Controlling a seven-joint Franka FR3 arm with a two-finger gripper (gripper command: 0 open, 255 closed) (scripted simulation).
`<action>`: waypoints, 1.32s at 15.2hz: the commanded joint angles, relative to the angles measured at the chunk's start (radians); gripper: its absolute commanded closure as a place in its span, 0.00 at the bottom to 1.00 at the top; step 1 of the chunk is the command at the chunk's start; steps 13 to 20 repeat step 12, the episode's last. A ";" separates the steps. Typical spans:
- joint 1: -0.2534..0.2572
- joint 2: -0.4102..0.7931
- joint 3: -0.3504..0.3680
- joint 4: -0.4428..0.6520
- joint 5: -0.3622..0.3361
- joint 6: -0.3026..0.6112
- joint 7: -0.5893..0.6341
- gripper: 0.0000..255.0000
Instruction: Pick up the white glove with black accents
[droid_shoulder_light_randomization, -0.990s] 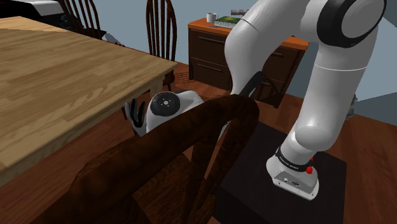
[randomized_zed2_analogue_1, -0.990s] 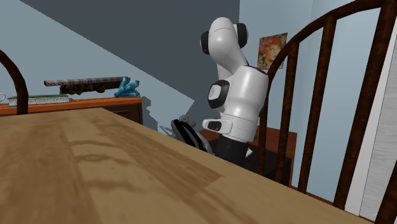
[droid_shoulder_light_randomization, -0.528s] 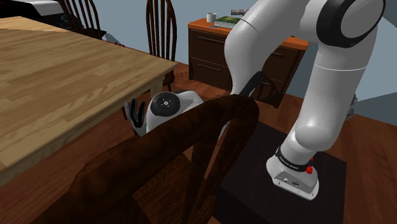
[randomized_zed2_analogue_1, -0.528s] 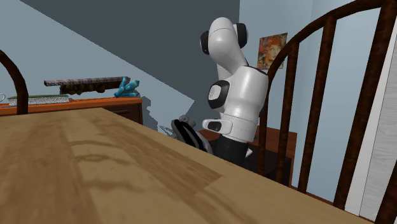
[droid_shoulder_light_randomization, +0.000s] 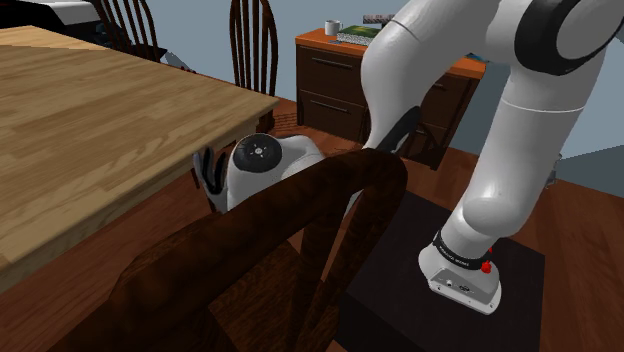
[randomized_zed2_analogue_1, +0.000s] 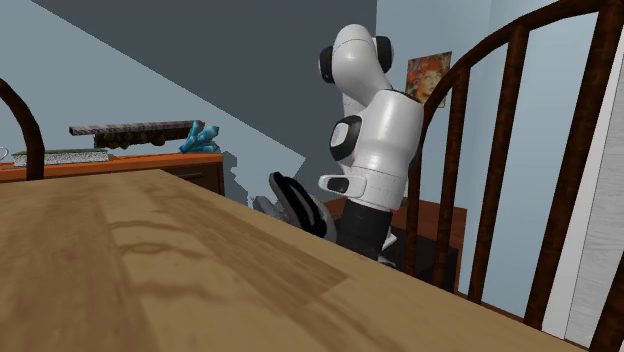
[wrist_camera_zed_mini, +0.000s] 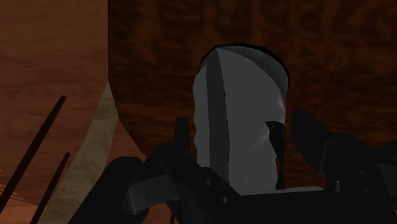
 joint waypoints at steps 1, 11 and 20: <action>-0.014 -0.029 0.015 -0.002 0.045 -0.007 -0.036 1.00; -0.045 -0.152 0.055 0.016 0.248 -0.071 -0.198 1.00; -0.045 -0.152 0.055 0.016 0.248 -0.071 -0.198 1.00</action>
